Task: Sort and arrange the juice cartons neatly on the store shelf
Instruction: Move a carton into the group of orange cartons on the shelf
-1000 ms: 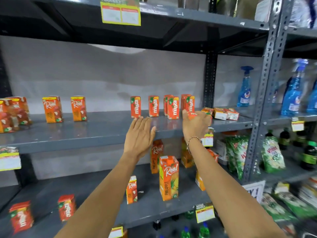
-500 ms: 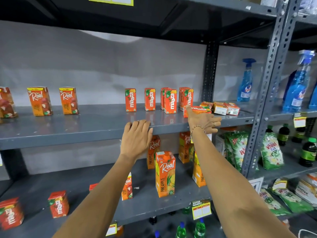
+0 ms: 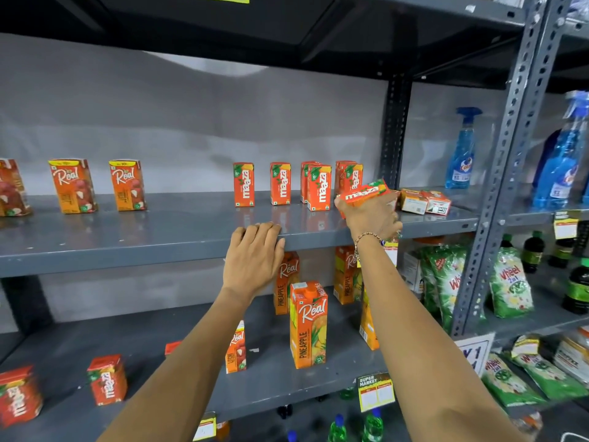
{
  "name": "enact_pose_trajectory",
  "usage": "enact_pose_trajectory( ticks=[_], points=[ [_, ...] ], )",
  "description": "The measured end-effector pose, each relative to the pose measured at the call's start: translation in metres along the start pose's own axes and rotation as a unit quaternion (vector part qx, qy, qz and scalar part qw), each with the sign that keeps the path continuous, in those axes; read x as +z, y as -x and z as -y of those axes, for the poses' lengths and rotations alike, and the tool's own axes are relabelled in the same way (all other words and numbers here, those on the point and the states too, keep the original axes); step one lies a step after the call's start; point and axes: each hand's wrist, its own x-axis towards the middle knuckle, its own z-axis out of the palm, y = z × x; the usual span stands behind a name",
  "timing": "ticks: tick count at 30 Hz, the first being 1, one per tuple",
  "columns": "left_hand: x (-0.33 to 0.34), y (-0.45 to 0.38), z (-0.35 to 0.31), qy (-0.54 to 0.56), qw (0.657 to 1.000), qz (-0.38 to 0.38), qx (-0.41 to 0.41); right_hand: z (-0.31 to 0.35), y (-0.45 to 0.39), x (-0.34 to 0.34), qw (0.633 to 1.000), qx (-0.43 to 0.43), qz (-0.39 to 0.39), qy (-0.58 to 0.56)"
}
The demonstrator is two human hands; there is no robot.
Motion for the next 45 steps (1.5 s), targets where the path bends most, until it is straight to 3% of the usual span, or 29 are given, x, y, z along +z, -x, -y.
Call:
enact_pose_trajectory(
  ticks=[9,18,23,30,45],
  points=[
    [-0.013,0.005,0.009,0.013,0.999,0.039,0.003,0.005,0.005,0.005,0.994,-0.090,0.059,-0.031],
    [-0.041,0.039,0.088,-0.022,0.992,0.051,-0.113,0.040,0.043,0.031,0.942,-0.202,0.266,-0.046],
    [-0.048,0.051,0.113,-0.039,0.988,0.056,-0.136,0.071,0.051,0.076,0.922,-0.228,0.311,-0.021],
    [-0.039,0.052,0.113,-0.053,0.989,0.030,-0.134,0.088,0.031,0.122,0.924,-0.229,0.304,0.028],
    [-0.037,0.054,0.113,-0.056,0.991,0.007,-0.117,0.087,0.035,0.126,0.910,-0.249,0.328,0.040]
  ],
)
